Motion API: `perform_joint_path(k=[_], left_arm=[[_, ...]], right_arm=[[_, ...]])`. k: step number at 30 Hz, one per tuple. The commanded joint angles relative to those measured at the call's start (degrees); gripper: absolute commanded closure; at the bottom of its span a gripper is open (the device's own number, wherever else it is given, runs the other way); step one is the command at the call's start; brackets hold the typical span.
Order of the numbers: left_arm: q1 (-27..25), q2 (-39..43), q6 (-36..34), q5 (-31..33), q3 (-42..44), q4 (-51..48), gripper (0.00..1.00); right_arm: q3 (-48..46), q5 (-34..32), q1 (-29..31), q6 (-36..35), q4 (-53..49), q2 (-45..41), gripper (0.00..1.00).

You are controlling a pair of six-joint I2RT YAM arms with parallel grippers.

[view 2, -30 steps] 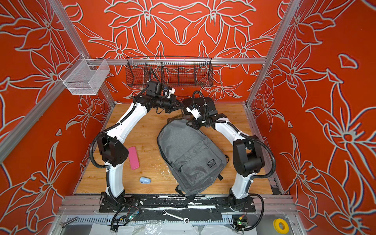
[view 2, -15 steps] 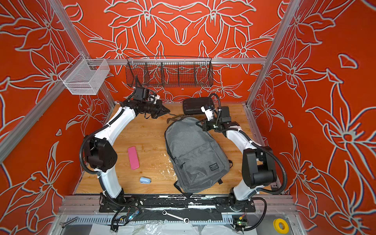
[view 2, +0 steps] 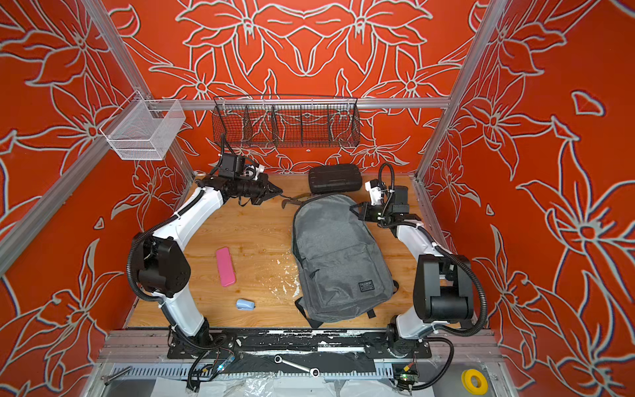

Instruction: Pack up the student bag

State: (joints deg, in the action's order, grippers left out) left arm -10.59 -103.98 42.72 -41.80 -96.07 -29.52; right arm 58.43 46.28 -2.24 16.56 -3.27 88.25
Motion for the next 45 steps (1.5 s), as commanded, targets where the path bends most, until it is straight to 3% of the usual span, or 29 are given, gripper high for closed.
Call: perform_joint_path(k=[1,5,10,16,25,29,40,43,45], left_arm=[[-1.69,-2.82,0.1,-2.31,-7.75,1.29,1.0],[-7.61,-11.11,-0.33,-5.33,-24.22,-3.05,1.0],[-11.56,-20.25,0.36,-8.5,-43.83,-9.59,1.0],[-13.8,-21.21,2.35,-8.25,-48.38,-7.8,1.0],[-15.55,-18.73,0.76,-5.31,-48.33,-8.75,1.0],[-16.22,-18.2,-0.17,-4.3,-48.25,-9.41,1.0],[-17.7,-18.08,-0.36,-3.31,-48.55,-8.98,1.0],[-17.89,-18.1,-0.36,-3.29,-48.69,-8.98,1.0],[-18.0,-18.17,-0.59,-3.21,-48.76,-9.48,1.0]], right_arm=[[-0.34,-3.16,-1.43,0.73,-0.84,-1.72,0.9],[0.74,-4.17,-0.05,-10.23,-3.65,-5.39,0.62],[2.49,-3.52,1.91,-24.7,-4.2,-8.79,0.47],[9.47,4.81,5.0,-46.57,-7.09,-6.01,0.45],[25.9,6.03,5.54,-60.33,-21.75,3.98,0.41],[34.69,8.03,5.49,-68.88,-37.44,8.86,0.39],[44.4,7.87,7.31,-72.57,-48.91,18.83,0.37],[47.12,5.33,8.2,-70.65,-49.69,21.62,0.46],[48.39,5.27,8.39,-67.59,-48.83,22.4,0.63]])
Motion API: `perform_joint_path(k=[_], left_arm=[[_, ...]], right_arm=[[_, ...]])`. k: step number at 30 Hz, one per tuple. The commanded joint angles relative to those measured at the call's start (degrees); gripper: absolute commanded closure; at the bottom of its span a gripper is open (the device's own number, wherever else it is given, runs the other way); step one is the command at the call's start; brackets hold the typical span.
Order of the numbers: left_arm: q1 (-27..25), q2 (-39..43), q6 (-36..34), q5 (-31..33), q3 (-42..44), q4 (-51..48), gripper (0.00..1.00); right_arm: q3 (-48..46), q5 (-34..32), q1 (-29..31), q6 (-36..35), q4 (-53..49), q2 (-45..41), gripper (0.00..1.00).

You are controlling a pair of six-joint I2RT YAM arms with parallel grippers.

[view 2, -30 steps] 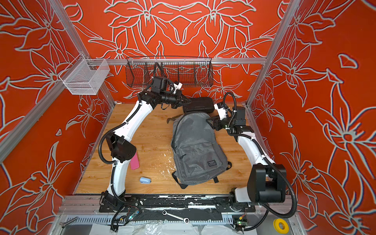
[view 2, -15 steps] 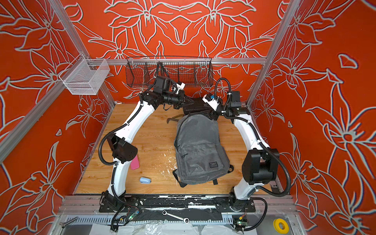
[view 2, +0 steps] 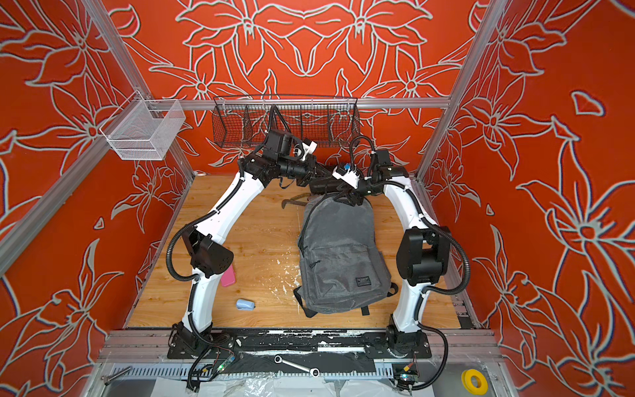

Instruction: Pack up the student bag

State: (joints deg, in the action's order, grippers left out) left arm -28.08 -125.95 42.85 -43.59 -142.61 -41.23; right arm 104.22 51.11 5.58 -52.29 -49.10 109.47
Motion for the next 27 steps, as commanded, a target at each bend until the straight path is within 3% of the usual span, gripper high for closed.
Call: perform_joint_path(k=[1,3,4,7,11,14,19,24,27], left_arm=[[-0.45,3.93,-1.16,-1.08,-2.16,1.64,1.0],[-0.25,4.42,-2.33,0.01,-2.14,0.15,1.0],[0.06,4.79,-2.72,0.3,-1.75,-0.39,1.0],[1.71,7.46,-3.55,1.57,1.97,-0.95,1.0],[5.99,15.37,-3.94,4.08,17.02,3.33,1.0],[9.54,21.36,-2.4,5.44,29.37,9.03,1.0],[12.17,26.93,-2.8,6.89,42.54,12.4,1.0],[12.67,27.86,-4.67,7.09,48.22,10.9,1.0],[13.13,28.36,-5.85,7.21,52.15,9.33,1.0]], right_arm=[[3.06,0.67,0.48,3.42,-2.27,1.27,0.74],[3.06,-0.05,0.38,6.1,-0.87,0.8,0.96],[2.56,-1.02,0.3,7.5,0.24,0.19,1.0],[0.55,-0.38,-1.49,15.0,4.63,-2.32,1.0],[-7.67,11.01,-6.82,31.78,19.12,-8.06,1.0],[-13.12,11.69,-9.79,41.16,28.18,-11.51,1.0],[-18.96,14.08,-16.73,64.43,46.83,-12.01,1.0],[-17.01,7.84,-18.24,66.53,40.9,-11.76,1.0],[-16.33,4.44,-19.04,71.25,40.82,-11.4,1.0]])
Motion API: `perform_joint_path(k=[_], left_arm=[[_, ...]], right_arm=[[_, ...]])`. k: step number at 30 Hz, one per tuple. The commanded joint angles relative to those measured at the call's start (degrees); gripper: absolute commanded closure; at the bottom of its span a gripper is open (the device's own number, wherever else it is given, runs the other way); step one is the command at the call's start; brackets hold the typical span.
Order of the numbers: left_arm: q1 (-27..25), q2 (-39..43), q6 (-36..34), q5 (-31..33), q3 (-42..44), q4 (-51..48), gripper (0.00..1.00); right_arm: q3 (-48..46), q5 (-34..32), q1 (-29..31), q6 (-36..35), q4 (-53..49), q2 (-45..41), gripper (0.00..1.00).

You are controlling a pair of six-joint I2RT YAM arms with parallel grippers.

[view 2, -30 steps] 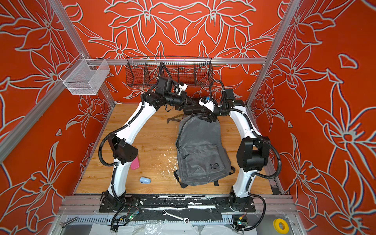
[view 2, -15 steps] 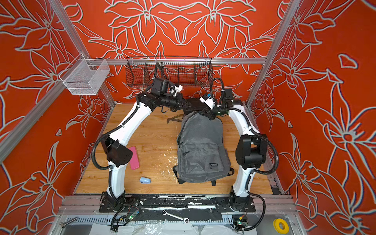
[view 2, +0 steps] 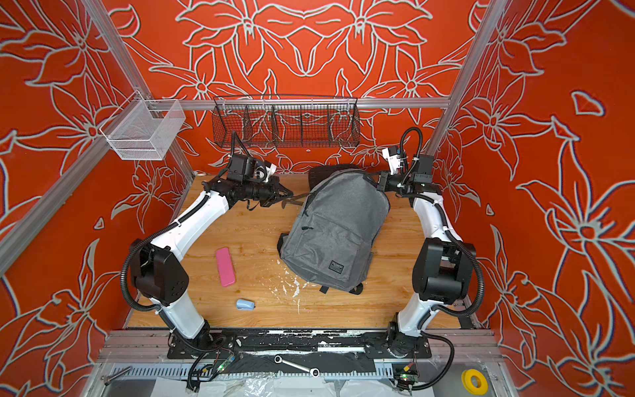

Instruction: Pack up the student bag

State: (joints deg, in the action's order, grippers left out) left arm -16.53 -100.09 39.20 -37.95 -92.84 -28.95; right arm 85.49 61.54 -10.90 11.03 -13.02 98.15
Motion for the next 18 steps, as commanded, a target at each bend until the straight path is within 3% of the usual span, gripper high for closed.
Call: perform_joint_path(k=[1,6,9,12,17,18], left_arm=[[1.59,2.68,-3.03,2.18,3.57,-3.82,1.0],[1.56,2.97,-5.8,3.84,8.5,-7.03,1.0],[1.51,3.82,-6.45,4.98,12.88,-7.23,1.0],[1.55,5.03,-6.31,4.72,16.09,-6.09,1.0],[1.03,4.4,-5.9,4.96,13.77,-3.51,1.0],[0.77,3.72,-6.11,5.23,11.73,-3.55,0.85]], right_arm=[[2.57,-6.43,-3.01,11.01,5.4,0.25,1.0],[2.16,-8.75,-3.2,19.77,8.05,0.51,1.0],[1.18,-9.79,-3.18,20.1,8.35,-0.29,1.0],[1.83,-8.94,-2.79,17.49,5.64,-0.38,1.0],[6.89,-7.53,2.45,4.77,-10.37,1.99,1.0],[7.16,-8.43,3.53,3.06,-12.51,2.64,1.0]])
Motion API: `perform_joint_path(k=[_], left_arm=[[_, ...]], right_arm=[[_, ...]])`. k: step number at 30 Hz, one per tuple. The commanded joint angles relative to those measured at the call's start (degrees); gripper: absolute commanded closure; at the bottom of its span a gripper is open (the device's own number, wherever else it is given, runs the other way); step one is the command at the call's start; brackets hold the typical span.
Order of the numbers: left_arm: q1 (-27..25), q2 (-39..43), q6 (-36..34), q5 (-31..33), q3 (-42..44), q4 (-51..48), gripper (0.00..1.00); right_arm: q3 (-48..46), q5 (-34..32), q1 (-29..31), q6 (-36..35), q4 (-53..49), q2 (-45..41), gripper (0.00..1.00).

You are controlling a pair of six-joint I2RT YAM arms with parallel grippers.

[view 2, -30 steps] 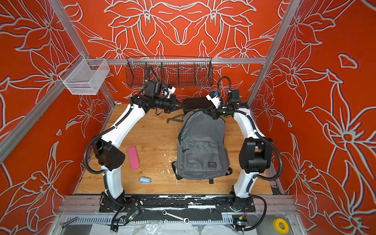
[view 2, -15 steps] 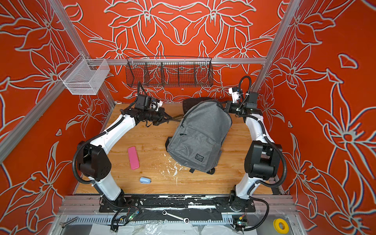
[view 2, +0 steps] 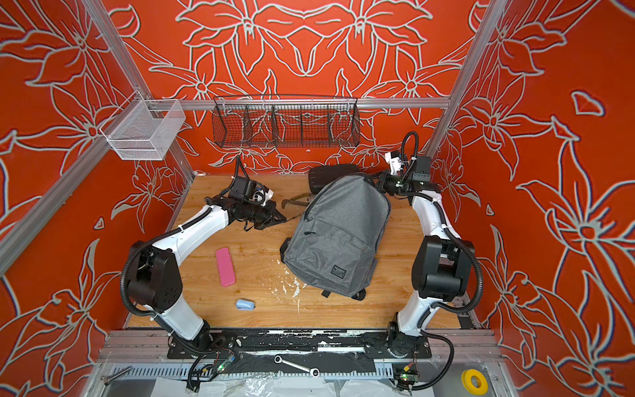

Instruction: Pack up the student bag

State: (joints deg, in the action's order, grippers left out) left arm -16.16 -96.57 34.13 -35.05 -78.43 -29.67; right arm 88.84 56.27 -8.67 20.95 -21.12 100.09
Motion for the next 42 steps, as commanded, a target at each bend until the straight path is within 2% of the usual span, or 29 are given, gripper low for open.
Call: perform_joint_path(k=[1,3,5,7,10,13,15,18,21,25,27,30,35,39,42], left_arm=[[0.05,-0.62,-1.64,2.27,-4.96,-3.05,0.74],[-0.9,-1.88,-3.5,3.24,-8.72,-4.73,0.57],[-1.87,-2.38,-6.53,4.7,-10.47,-6.75,0.47],[-2.21,-1.98,-9.23,6.64,-9.31,-7.68,0.39],[-2.22,-1.26,-11.7,8.2,-5.46,-7.23,0.34],[-2.29,-2.11,-13.53,9.83,-2.96,-9.24,0.3],[-2.61,-2.05,-14.44,11.37,-1.02,-9.97,0.28],[-2.67,-1.52,-15.1,12.77,1.66,-9.69,0.26],[-2.65,-2.95,-15.28,13.06,1.99,-10.1,0.26],[-2.65,-7.41,-14.63,11.37,1.36,-9.88,0.28],[-2.65,-9.57,-13.9,9.43,1.22,-8.15,0.34],[-2.73,-12.84,-13.4,6.3,0.07,-7.2,0.45],[-3.21,-16.16,-14.22,3.02,-0.74,-5.33,0.49],[-4.04,-17.11,-14.32,0.66,-0.35,-3.54,0.48],[-4.3,-17.97,-12.77,-2.54,1.02,-1.98,0.63]], right_arm=[[3.53,-4.24,2.37,-8.22,-5.27,1.21,1.0],[3.23,-5.04,4.44,-12.72,-6.28,2.46,1.0],[4.83,-5.84,6.35,-17.79,-8.41,4.79,1.0],[7.99,-6.11,7.84,-20.9,-11.45,8.24,1.0],[12.62,-8.83,9.75,-23.72,-14.96,12.71,1.0],[18.03,-13.72,12.07,-26.75,-18.89,16.17,0.72],[22.12,-17.83,13.19,-27.01,-21.01,17.72,0.57],[26.34,-25.63,14.15,-23.91,-22.29,17.57,0.46],[26.88,-32.93,15.21,-19.65,-23.67,14.28,0.42],[20.01,-41.48,16.98,-12.85,-23.35,5.97,0.42],[14.15,-42.57,18.49,-9.88,-22.84,1.47,0.42],[6.67,-47.72,22.05,-6.65,-24.88,-3.85,0.42],[-10.39,-46.0,29.82,2.51,-20.06,-11.37,0.42],[-17.56,-46.18,36.23,9.83,-17.46,-12.16,0.42],[-18.55,-45.89,41.92,13.77,-15.92,-9.72,0.42]])
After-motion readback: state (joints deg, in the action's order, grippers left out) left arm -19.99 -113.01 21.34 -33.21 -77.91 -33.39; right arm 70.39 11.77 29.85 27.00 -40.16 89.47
